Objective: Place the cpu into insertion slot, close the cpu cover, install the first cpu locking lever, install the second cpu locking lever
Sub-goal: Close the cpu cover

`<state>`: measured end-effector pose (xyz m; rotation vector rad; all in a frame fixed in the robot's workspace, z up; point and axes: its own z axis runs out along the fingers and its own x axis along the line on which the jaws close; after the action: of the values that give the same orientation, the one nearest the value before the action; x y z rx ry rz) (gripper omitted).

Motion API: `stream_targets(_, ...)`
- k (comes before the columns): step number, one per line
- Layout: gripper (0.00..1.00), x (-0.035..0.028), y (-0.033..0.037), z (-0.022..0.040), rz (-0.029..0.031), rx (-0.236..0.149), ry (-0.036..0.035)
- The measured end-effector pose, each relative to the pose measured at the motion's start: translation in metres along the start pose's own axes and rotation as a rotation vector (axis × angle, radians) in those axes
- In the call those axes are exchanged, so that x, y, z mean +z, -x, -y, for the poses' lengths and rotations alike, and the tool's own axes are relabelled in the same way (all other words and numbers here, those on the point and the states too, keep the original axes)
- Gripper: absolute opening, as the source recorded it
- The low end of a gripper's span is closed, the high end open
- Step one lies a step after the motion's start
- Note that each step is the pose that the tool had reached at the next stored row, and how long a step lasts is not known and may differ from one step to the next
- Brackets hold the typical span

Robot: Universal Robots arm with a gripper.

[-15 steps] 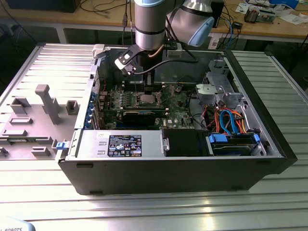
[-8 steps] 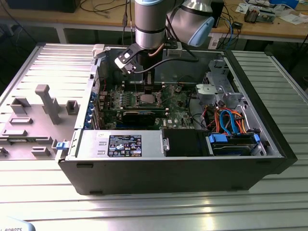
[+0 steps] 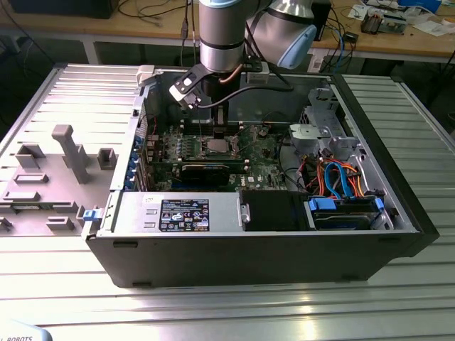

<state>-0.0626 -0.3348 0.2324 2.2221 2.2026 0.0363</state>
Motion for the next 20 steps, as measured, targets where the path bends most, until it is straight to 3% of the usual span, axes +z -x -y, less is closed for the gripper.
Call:
stream_targets(3,0.11,0.0000,0.0000,0.0000,-0.0004,-0.020,-0.0003)
stream_targets(11,0.11,-0.0003,0.0000,0.0000,-0.0006,-0.022,-0.0002)
stream_targets(20,0.11,-0.0059,0.0000,-0.0001,-0.0005,-0.022,-0.0002)
